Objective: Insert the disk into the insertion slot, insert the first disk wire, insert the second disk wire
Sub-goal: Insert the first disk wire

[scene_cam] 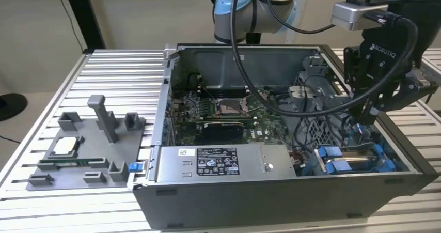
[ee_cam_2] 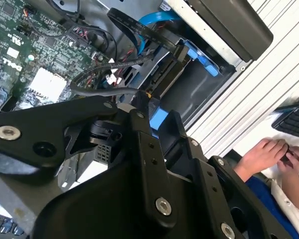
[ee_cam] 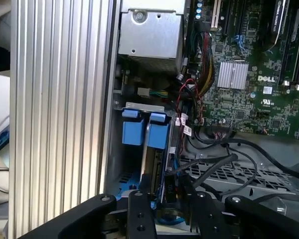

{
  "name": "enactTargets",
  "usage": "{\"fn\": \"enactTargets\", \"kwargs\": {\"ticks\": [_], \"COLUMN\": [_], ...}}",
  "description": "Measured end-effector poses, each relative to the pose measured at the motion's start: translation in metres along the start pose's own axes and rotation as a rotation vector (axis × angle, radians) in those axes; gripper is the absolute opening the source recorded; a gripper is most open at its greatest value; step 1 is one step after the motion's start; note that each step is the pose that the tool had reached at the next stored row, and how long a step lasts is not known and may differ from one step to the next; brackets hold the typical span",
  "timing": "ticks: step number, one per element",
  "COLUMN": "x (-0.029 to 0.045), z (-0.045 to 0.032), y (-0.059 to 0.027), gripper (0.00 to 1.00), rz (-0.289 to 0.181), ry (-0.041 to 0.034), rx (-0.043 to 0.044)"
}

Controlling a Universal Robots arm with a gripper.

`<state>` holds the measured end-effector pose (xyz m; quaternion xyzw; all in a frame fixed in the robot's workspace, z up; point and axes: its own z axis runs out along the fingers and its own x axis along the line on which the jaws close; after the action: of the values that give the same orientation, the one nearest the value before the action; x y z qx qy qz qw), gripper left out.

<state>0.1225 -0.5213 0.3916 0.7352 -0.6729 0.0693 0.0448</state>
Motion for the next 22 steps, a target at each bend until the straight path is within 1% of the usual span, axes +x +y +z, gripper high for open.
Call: {"fn": "enactTargets", "kwargs": {"ticks": [11,16,22], "x": [-0.0002,-0.0004,-0.0006], "z": [0.0002,0.0002,0.0001], "y": [0.0014,0.0033,0.0057], "gripper": [1.00,1.00,1.00], "rz": [-0.002,-0.002,-0.002], "ry": [0.0003,0.0010,0.0027], "rx": [0.0033,0.0132,0.0321]}}
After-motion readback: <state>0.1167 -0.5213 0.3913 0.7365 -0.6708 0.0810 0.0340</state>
